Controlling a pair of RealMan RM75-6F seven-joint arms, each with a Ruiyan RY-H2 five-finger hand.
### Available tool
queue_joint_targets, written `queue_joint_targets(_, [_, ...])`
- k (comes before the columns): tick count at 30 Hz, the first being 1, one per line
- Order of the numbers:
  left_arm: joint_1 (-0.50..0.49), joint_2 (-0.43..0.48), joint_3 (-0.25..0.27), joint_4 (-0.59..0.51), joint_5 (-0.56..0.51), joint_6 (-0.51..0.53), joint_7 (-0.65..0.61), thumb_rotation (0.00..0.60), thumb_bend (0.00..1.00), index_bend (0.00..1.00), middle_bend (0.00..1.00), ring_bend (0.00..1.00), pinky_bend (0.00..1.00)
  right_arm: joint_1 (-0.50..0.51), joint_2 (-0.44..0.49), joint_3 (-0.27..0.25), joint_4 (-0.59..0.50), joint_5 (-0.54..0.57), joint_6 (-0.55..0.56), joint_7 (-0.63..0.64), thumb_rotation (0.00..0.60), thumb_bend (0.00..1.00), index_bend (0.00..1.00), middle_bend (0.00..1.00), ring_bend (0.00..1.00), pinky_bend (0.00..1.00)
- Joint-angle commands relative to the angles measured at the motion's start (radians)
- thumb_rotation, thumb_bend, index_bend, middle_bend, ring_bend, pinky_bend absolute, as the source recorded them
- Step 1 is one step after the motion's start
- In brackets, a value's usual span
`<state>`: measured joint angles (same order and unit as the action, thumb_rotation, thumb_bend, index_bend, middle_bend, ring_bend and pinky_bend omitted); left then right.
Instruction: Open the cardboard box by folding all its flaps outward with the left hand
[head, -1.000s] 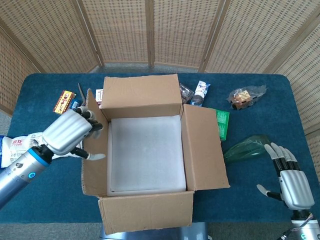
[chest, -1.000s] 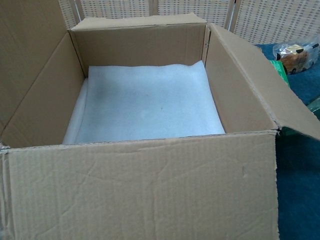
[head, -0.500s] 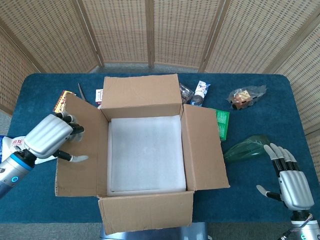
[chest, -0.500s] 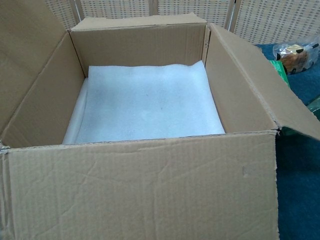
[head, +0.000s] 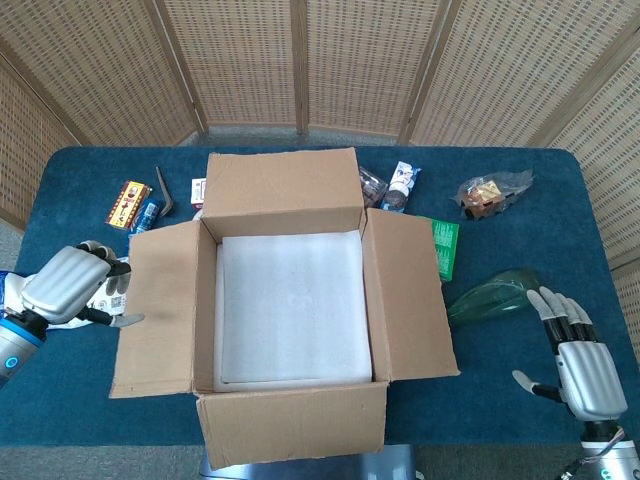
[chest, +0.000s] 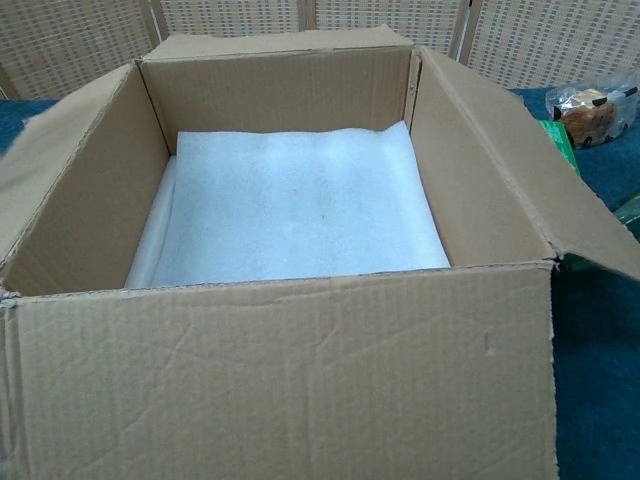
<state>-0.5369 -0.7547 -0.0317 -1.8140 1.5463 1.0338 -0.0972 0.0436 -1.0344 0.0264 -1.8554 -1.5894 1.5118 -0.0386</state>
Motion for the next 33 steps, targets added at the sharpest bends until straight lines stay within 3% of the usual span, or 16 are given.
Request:
queue_joint_targets(1, [0.034, -0.072, 0.000, 0.084, -0.030, 0.039, -0.016, 0.315, 0.00, 0.42, 0.33, 0.21, 0.26, -0.001, -0.003, -0.002, 0.000, -0.002, 0.000, -0.005, 0.600, 0.08, 0.00, 0.00, 0.00, 0.09])
queue_joint_targets(4, [0.068, -0.109, -0.013, 0.138, -0.020, 0.126, -0.012, 0.311, 0.00, 0.22, 0.05, 0.03, 0.14, -0.001, -0.004, -0.001, 0.001, 0.001, 0.000, -0.005, 0.600, 0.08, 0.00, 0.00, 0.00, 0.09])
queue_joint_targets(5, [0.087, -0.120, -0.016, 0.162, -0.013, 0.170, -0.015, 0.327, 0.00, 0.17, 0.02, 0.01, 0.12, -0.001, -0.004, 0.000, 0.002, 0.002, 0.000, -0.004, 0.600, 0.08, 0.00, 0.00, 0.00, 0.09])
queue_joint_targets(9, [0.135, -0.150, -0.014, 0.230, 0.018, 0.269, -0.063, 0.564, 0.00, 0.01, 0.00, 0.00, 0.04, 0.000, -0.004, 0.000, 0.001, 0.000, 0.000, -0.003, 0.600, 0.08, 0.00, 0.00, 0.00, 0.09])
queue_joint_targets(10, [0.152, -0.161, -0.012, 0.252, 0.025, 0.300, -0.082, 0.599, 0.00, 0.00, 0.00, 0.00, 0.04, 0.000, -0.003, -0.001, 0.001, -0.001, 0.000, -0.003, 0.600, 0.08, 0.00, 0.00, 0.00, 0.09])
queue_joint_targets(27, [0.437, -0.329, 0.033, 0.416, -0.055, 0.595, -0.168, 0.600, 0.00, 0.00, 0.00, 0.00, 0.00, -0.011, -0.017, 0.010, 0.015, -0.014, 0.038, -0.062, 0.600, 0.04, 0.00, 0.00, 0.00, 0.09])
queue_joint_targets(33, [0.480, -0.395, 0.038, 0.447, -0.050, 0.627, -0.155, 0.600, 0.00, 0.00, 0.00, 0.00, 0.00, -0.013, -0.035, 0.027, 0.033, 0.009, 0.051, -0.108, 0.600, 0.03, 0.00, 0.00, 0.00, 0.07])
